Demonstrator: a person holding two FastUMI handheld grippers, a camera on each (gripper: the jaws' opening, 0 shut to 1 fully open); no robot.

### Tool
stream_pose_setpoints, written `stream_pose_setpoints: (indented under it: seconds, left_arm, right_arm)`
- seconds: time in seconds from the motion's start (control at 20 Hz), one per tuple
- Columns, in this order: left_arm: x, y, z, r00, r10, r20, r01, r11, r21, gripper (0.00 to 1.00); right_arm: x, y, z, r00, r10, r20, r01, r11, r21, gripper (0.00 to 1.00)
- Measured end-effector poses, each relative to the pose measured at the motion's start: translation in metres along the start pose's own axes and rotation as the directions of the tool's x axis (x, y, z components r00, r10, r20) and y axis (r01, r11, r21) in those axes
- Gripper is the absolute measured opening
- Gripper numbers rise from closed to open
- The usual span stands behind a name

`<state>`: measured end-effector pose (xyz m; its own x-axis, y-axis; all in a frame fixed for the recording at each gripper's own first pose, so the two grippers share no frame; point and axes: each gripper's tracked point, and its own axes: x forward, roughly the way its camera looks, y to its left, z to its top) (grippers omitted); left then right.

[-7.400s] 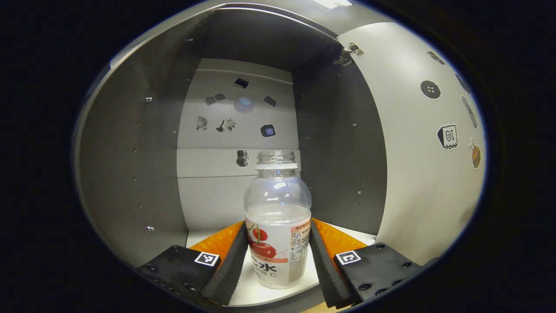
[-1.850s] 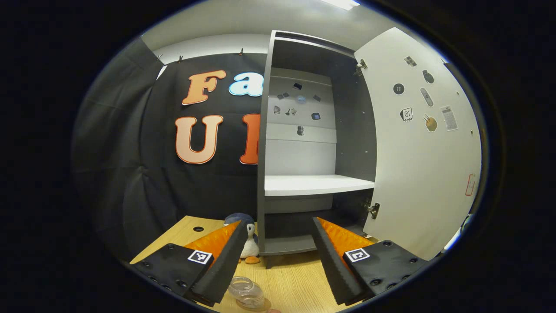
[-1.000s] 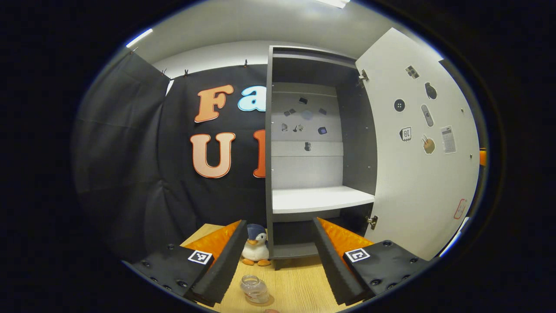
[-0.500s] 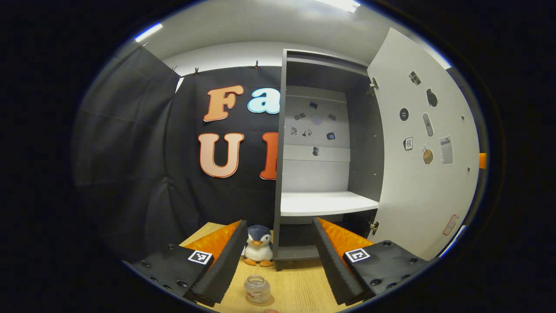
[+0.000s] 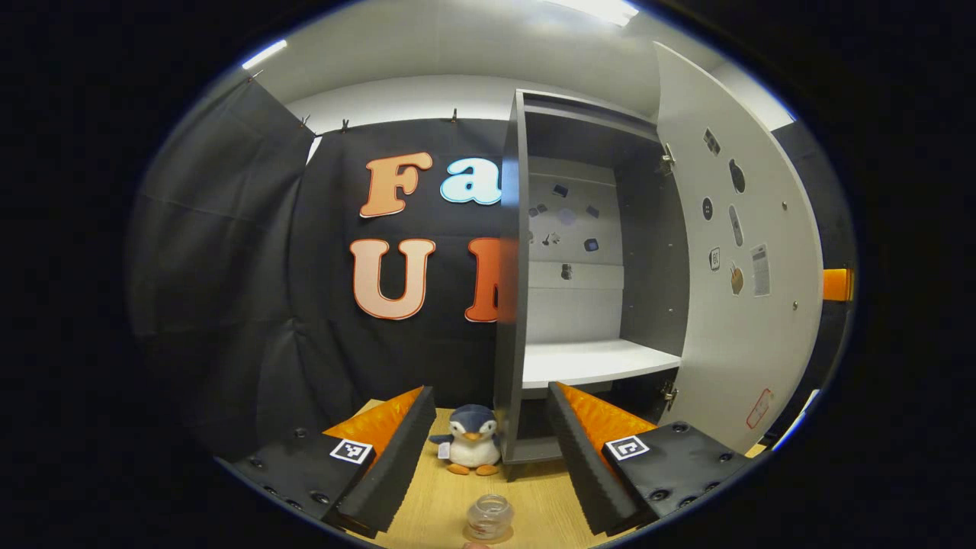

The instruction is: Open the cabinet door with the right hand, grasp the bottle in the cabinet with the left hand and place it on the coaster, then close the cabinet door with the right hand.

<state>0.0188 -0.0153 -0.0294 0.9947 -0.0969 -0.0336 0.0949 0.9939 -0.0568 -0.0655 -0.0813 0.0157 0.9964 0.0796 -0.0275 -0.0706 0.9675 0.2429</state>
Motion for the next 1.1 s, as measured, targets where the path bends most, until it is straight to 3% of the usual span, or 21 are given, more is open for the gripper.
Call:
stream_pose_setpoints:
  seconds: [0.05, 0.15, 0.25, 0.45, 0.6, 0.65, 0.85, 1.1]
  left_arm:
    - [0.004, 0.005, -0.003, 1.000, -0.008, -0.006, 0.008, 1.000, -0.001, 0.95]
    - [0.012, 0.015, -0.009, 1.000, -0.020, -0.021, 0.019, 1.000, -0.010, 0.94]
    - [0.019, 0.025, -0.012, 0.999, -0.030, -0.026, 0.030, 0.999, -0.030, 0.94]
    - [0.034, 0.045, -0.020, 0.999, -0.032, -0.030, 0.031, 0.998, -0.056, 0.95]
    - [0.045, 0.055, -0.024, 0.998, -0.044, -0.033, 0.043, 0.998, -0.052, 0.95]
    - [0.049, 0.059, -0.026, 0.998, -0.048, -0.032, 0.047, 0.998, -0.045, 0.95]
    - [0.061, 0.072, -0.028, 0.997, -0.069, -0.023, 0.068, 0.997, -0.022, 0.94]
    - [0.075, 0.076, -0.044, 0.992, -0.112, -0.057, 0.109, 0.993, -0.049, 0.94]
  right_arm:
    - [0.011, 0.010, -0.002, 1.000, 0.010, -0.002, -0.010, 1.000, 0.005, 0.82]
    - [0.031, 0.025, -0.002, 1.000, 0.011, 0.007, -0.011, 0.999, -0.034, 0.66]
    - [0.045, 0.041, -0.001, 1.000, 0.006, 0.008, -0.005, 0.996, -0.085, 0.75]
    - [0.064, 0.064, -0.006, 0.999, -0.034, 0.006, 0.034, 0.989, -0.142, 0.75]
    - [0.086, 0.085, -0.017, 1.000, -0.031, 0.001, 0.031, 0.994, -0.106, 0.75]
    - [0.091, 0.091, -0.023, 1.000, -0.026, -0.010, 0.025, 0.996, -0.081, 0.69]
    - [0.113, 0.085, -0.037, 0.999, -0.035, -0.012, 0.035, 0.999, 0.002, 0.71]
    - [0.139, 0.091, -0.043, 1.000, -0.024, -0.017, 0.024, 1.000, 0.005, 0.74]
